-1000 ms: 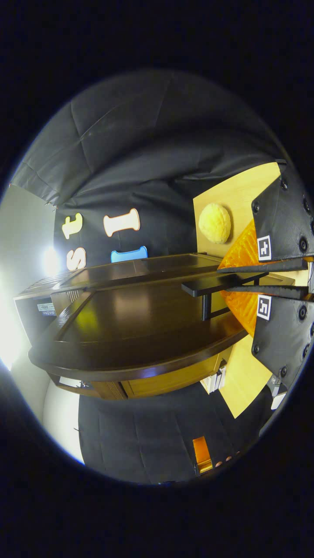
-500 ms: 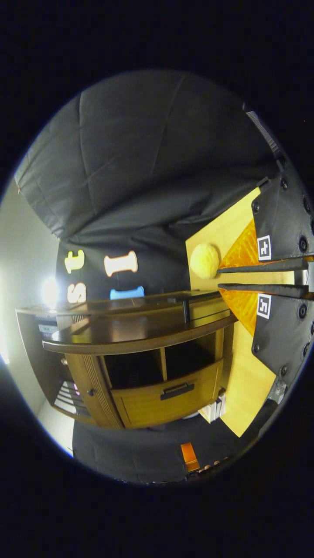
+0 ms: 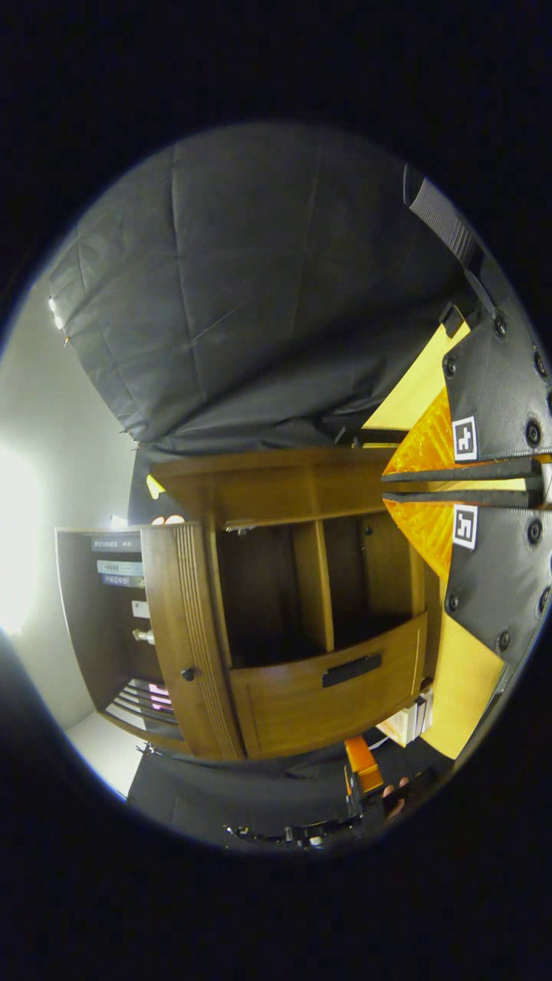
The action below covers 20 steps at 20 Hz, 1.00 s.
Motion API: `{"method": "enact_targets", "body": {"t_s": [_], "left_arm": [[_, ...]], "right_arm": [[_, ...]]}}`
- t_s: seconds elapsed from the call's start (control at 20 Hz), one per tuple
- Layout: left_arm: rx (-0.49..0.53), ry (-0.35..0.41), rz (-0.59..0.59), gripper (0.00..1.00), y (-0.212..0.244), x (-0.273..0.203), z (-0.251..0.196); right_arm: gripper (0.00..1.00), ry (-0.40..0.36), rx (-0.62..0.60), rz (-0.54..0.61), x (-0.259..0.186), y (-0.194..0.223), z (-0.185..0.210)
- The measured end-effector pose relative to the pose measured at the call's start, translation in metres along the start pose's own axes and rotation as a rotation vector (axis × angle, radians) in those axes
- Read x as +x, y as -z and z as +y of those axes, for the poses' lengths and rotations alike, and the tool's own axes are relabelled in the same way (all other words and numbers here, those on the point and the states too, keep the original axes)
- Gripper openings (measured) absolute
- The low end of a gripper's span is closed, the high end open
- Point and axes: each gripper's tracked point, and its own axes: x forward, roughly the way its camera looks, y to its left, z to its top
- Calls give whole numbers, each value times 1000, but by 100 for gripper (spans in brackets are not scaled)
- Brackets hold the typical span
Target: Open the right door of the double-door shoe cabinet with the right hand, and open the left door with the left hand.
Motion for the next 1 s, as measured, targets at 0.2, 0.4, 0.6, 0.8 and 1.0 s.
{"method": "enact_targets", "body": {"t_s": [0.2, 0.4, 0.6, 0.8, 1.0], "left_arm": [[-28, 28, -11, 96, -7, 29, -8], [6, 9, -15, 95, -6, 66, -17], [14, -19, 1, 95, 7, 107, -34], [36, -52, 8, 92, 21, 141, -46], [59, -99, 20, 89, 33, 161, -48]], "right_arm": [[64, -100, 22, -28, 17, -10, 54], [97, -189, -40, -32, 54, -5, 83], [96, -258, -74, -75, 80, -2, 97], [96, -351, -51, -44, 105, 16, 112], [96, -363, -47, -25, 134, 19, 110]]}}
